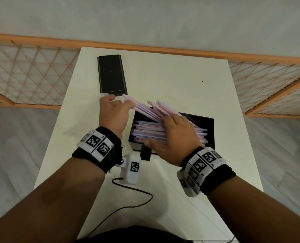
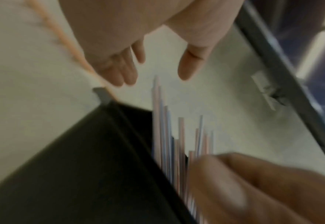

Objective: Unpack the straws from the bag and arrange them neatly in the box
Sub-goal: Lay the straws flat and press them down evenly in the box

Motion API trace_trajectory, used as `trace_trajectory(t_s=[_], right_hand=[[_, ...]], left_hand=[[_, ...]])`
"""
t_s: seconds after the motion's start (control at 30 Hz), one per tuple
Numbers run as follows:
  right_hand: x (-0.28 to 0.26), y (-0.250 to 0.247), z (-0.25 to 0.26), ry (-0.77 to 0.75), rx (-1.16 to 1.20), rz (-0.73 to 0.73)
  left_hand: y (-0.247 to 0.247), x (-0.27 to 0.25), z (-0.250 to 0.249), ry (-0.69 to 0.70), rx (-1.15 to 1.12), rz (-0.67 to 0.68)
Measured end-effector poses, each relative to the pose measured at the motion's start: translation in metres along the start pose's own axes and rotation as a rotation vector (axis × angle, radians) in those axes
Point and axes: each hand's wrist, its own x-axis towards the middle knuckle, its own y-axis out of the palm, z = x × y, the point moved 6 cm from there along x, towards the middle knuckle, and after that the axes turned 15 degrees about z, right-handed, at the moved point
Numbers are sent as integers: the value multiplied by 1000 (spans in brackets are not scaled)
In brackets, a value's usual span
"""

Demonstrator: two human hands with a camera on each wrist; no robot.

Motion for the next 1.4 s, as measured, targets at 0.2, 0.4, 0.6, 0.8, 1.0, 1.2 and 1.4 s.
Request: trace_trajectory(t_s=[0.2, 0.4, 0.6, 0.8, 1.0, 1.2, 1.4], right_hand=[[-16, 2, -28, 12, 140, -130], [-18, -21, -32, -29, 285, -217], [-12, -29, -30, 4, 345, -224], [3, -21, -30, 86, 318, -112], [9, -9, -26, 93, 232, 4], [16, -4, -23, 69, 233, 16], [21, -5, -18, 12, 316, 7]], left_hand=[[21, 6, 2, 36, -47, 169], [33, -4, -23, 248, 70, 46], [51, -17, -29, 274, 87, 137], [65, -22, -29, 216, -71, 142], [75, -27, -23, 97, -305, 208], [104, -37, -20, 51, -287, 384], [94, -32, -26, 186, -77, 282]])
